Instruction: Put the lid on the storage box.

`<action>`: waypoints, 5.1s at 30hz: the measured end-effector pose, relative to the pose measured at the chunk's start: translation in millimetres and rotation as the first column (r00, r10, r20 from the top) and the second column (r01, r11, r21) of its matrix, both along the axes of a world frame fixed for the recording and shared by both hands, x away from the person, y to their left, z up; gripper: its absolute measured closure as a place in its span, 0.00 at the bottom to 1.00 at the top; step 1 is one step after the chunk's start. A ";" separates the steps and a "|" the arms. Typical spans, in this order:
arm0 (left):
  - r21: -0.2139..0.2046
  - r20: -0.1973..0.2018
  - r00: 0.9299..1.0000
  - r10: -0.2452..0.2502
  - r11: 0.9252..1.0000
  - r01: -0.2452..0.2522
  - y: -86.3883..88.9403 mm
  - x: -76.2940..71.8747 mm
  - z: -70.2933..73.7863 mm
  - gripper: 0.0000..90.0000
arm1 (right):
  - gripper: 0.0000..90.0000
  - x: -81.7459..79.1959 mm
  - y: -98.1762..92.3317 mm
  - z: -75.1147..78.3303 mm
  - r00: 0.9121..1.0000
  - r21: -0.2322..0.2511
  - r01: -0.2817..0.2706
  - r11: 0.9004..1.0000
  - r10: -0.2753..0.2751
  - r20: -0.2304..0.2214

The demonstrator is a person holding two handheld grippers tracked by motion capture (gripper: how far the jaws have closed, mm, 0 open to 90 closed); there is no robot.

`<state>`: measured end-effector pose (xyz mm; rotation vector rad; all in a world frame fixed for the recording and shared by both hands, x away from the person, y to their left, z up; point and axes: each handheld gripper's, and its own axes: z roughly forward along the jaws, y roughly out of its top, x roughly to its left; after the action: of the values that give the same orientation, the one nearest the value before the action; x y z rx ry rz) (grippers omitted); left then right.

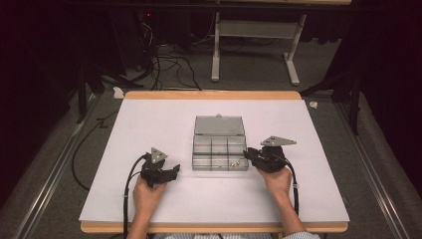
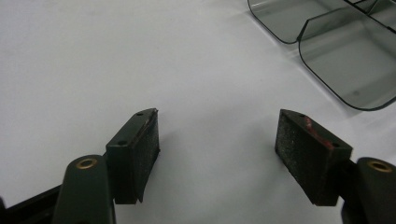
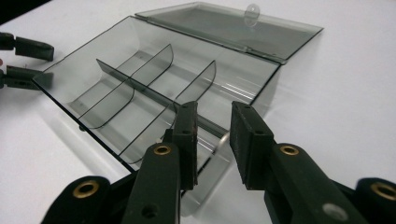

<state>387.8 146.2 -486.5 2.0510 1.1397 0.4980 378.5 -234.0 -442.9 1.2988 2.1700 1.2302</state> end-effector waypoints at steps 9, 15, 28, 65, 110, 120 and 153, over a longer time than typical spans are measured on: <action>0.001 0.000 1.000 0.000 1.000 0.000 -0.1 -0.1 0.0 0.34 | 0.76 -9.8 -30.7 -11.9 0.995 -0.010 0.097 0.995 -0.097 -0.003; -0.001 -0.002 1.000 0.000 1.000 0.000 0.1 0.2 0.1 0.34 | 0.72 -12.2 -39.2 -22.0 0.990 -0.099 0.142 0.985 -0.143 -0.003; 0.000 -0.012 1.000 0.000 1.000 0.000 -0.2 1.2 1.1 0.34 | 0.63 -9.1 -37.5 -36.6 0.985 -0.194 0.160 0.968 -0.171 -0.039; -0.136 -0.092 0.991 -0.102 0.987 0.089 -35.8 84.4 55.8 0.30 | 0.53 56.9 -22.1 5.6 0.991 0.048 0.095 0.994 -0.090 -0.099; -0.247 -0.254 0.961 -0.106 0.968 0.041 -72.3 154.1 39.4 0.33 | 0.48 136.6 -2.5 -8.9 0.941 0.094 0.113 0.989 -0.077 -0.330; -0.273 -0.267 0.956 -0.122 0.961 0.046 -77.5 155.0 37.1 0.33 | 0.47 142.0 3.5 -11.9 0.933 0.088 0.102 0.991 -0.064 -0.354; -0.306 -0.337 0.934 -0.114 0.952 0.006 -76.3 163.9 23.5 0.33 | 0.43 155.9 3.8 -18.3 0.896 0.148 0.134 0.980 -0.055 -0.441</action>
<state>551.7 70.0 -463.0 1.9404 1.2638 -0.0823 534.5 -230.2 -461.1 1.8880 2.2888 1.2022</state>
